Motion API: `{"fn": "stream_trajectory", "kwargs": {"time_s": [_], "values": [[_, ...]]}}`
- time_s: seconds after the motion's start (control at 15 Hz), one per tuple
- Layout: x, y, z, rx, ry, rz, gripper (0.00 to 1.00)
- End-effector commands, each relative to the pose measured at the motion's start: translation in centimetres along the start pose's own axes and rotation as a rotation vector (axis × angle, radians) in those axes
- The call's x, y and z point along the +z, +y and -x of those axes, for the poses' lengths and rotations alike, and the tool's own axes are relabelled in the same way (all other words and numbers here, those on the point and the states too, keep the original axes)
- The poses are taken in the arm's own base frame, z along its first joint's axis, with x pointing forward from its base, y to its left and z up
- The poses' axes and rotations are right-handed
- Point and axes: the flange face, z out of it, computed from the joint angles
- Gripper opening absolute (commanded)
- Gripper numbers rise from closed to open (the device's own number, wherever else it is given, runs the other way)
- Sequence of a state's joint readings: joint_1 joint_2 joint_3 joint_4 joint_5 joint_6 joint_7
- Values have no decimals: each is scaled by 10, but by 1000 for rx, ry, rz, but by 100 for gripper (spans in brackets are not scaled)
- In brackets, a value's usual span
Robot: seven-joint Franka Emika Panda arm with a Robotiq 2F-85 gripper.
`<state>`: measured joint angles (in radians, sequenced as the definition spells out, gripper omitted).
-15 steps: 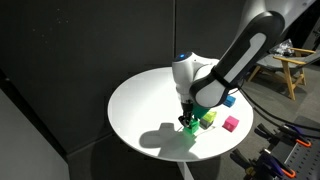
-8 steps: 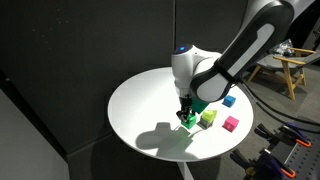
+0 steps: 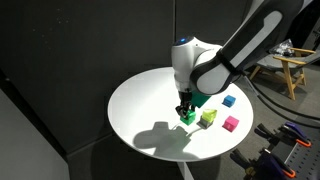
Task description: Pick up the green block and put it on the lime green block
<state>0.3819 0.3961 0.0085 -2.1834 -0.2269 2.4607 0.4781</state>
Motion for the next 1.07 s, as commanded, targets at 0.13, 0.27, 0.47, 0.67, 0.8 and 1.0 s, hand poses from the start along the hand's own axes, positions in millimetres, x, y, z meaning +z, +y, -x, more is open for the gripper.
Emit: {"fn": "stream_trajectory", "kwargs": {"time_s": [0.13, 0.27, 0.47, 0.67, 0.8, 1.0], "values": [[-28, 12, 5, -33, -45, -34, 28], [-35, 15, 6, -37, -51, -47, 28], [-44, 23, 9, -39, -62, -67, 28], [-51, 34, 13, -27, -81, -75, 28], [-54, 41, 17, -14, -94, -67, 28], [-59, 51, 24, 2, -111, -44, 28]]}}
